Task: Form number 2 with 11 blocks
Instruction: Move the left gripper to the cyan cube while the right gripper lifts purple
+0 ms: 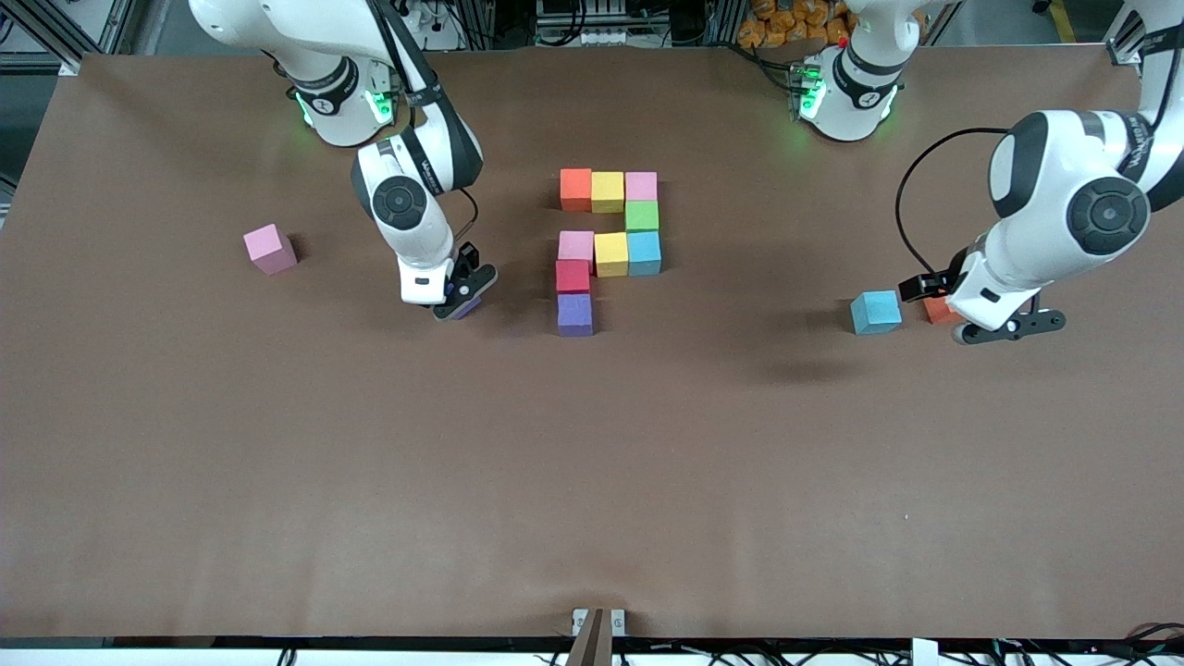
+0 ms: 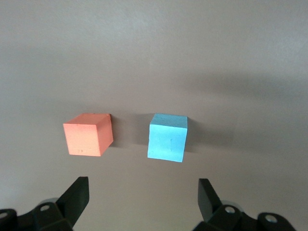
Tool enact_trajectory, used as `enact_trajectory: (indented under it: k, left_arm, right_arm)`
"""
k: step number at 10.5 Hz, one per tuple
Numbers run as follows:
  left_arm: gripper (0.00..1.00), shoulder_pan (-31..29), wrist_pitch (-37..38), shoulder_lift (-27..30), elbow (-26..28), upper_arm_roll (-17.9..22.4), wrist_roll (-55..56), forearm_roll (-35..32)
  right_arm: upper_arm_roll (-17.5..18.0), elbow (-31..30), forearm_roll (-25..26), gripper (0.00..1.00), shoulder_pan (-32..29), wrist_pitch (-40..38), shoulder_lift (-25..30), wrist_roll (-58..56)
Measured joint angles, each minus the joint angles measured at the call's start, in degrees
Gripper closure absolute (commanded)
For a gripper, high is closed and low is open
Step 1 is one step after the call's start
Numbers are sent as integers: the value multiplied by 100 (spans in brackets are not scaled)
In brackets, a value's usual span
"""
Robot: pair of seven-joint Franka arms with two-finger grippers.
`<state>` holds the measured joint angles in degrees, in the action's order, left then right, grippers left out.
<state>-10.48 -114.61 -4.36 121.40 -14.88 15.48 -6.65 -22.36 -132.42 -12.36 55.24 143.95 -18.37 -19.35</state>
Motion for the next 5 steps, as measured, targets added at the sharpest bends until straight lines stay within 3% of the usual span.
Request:
enact_trajectory:
  k: [2,5]
  left_arm:
    - [0,10,-509,-94,341,-11,0,0]
    - [0,-31,-1243,-368,687,-2,0,0]
  right_arm:
    - [-8,419,-1,100,0,-466,40,6]
    - [-9,1519,2,100,3,-1541,61,1]
